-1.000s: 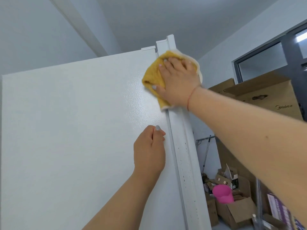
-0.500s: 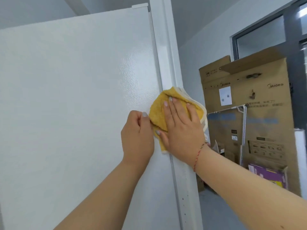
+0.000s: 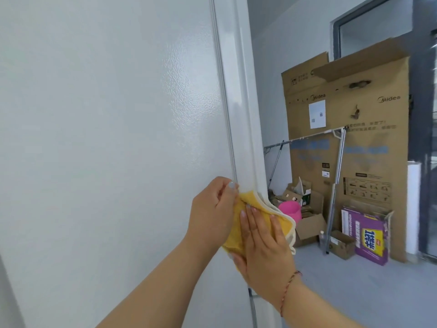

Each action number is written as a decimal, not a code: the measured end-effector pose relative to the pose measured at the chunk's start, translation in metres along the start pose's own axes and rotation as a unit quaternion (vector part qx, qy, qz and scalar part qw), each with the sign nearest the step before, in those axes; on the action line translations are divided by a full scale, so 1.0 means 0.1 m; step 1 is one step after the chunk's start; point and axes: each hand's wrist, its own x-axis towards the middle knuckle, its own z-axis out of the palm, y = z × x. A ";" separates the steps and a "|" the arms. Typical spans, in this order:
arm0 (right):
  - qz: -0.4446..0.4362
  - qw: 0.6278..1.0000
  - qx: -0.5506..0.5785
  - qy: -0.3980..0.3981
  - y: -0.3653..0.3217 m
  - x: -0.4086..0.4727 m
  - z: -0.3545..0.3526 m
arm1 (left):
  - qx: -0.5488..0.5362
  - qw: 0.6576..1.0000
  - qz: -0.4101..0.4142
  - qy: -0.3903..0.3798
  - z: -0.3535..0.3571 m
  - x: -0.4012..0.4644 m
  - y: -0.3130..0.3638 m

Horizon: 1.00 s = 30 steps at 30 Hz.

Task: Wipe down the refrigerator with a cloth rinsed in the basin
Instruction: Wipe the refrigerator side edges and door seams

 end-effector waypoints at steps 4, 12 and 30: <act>0.003 0.999 0.031 -0.017 0.01 -0.03 -0.09 | -0.033 0.999 -0.007 0.016 -0.03 0.00 -0.07; -0.015 0.998 0.008 0.067 0.28 0.83 -0.57 | -0.046 0.995 0.092 -0.006 -0.20 0.12 0.04; -0.038 0.998 0.021 0.039 0.03 -0.39 0.21 | 0.011 0.994 0.038 -0.103 0.08 -0.57 -0.92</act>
